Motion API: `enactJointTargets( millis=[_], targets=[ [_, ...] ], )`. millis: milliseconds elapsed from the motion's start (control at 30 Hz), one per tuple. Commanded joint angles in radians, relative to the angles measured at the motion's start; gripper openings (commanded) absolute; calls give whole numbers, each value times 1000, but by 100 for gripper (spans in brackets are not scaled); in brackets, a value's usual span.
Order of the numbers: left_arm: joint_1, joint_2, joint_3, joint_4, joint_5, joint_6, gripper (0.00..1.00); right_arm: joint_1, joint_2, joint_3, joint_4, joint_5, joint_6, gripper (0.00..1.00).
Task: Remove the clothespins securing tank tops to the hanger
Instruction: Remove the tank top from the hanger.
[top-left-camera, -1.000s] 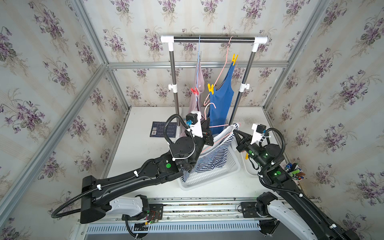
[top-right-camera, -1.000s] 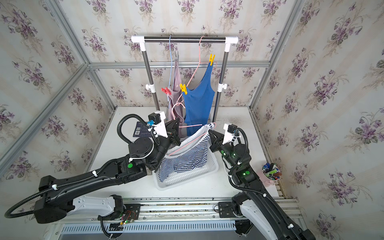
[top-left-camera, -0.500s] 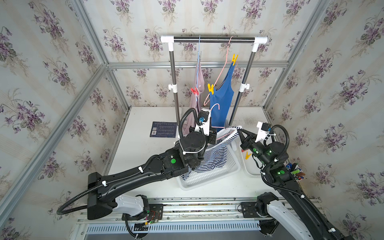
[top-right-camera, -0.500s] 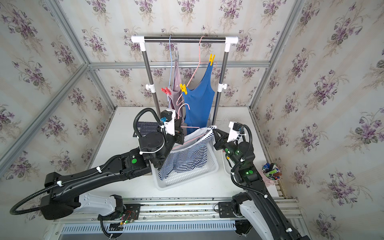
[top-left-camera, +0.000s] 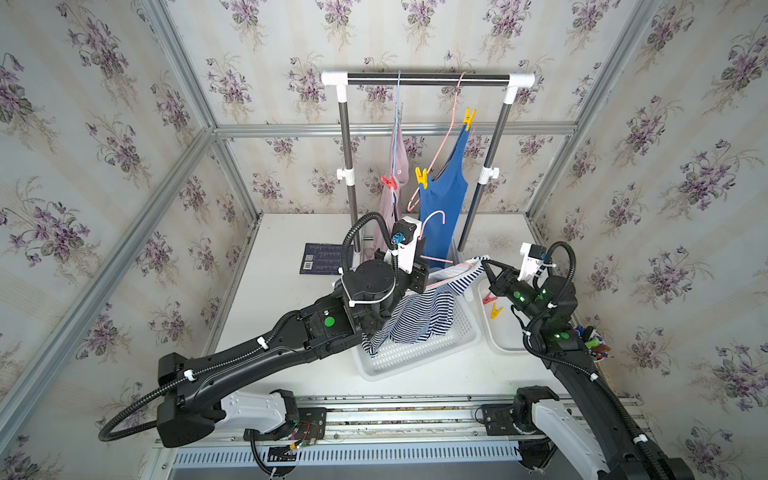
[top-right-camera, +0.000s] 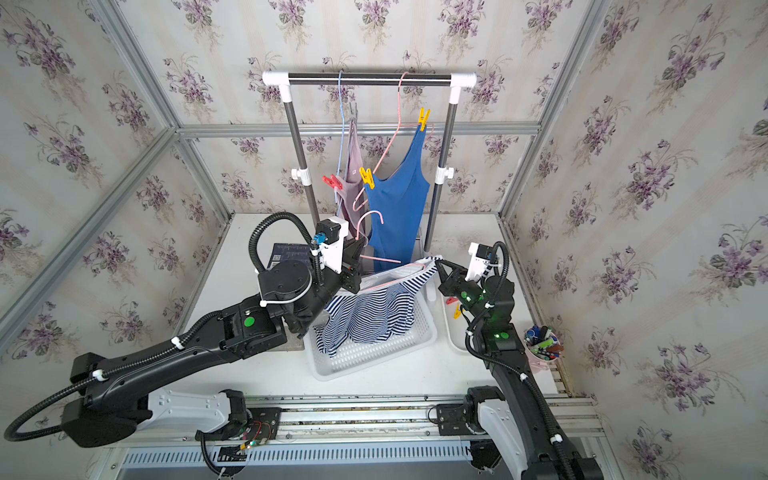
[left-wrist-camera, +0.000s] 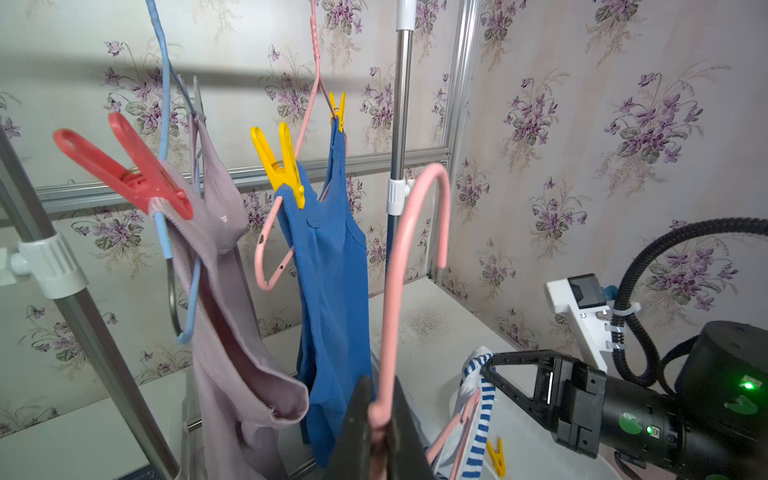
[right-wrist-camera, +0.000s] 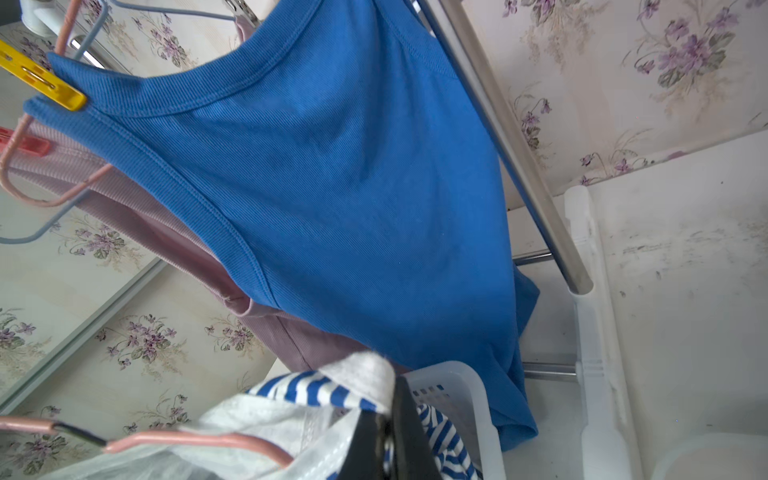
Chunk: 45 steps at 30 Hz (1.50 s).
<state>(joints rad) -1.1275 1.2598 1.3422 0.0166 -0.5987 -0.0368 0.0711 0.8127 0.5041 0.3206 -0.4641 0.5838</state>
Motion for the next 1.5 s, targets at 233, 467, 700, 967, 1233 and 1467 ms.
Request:
enactJointTargets(
  millis=[233, 467, 700, 967, 1233, 1467],
  targets=[
    [93, 17, 104, -56, 137, -113, 0, -2, -30, -78, 101, -51, 40, 0],
    [94, 134, 322, -207, 149, -87, 0, 127, -131, -120, 3, 116, -79, 0],
    [97, 265, 490, -341, 184, -98, 0, 353, -113, -157, 15, 337, -125, 0],
    [131, 360, 595, -427, 211, -147, 0, 512, -200, -260, 130, 479, -135, 0],
    [188, 380, 601, -434, 221, -229, 0, 515, -258, -302, 138, 481, -147, 0],
    [199, 394, 597, -415, 248, -322, 0, 580, -193, -339, 223, 478, -167, 0]
  ],
)
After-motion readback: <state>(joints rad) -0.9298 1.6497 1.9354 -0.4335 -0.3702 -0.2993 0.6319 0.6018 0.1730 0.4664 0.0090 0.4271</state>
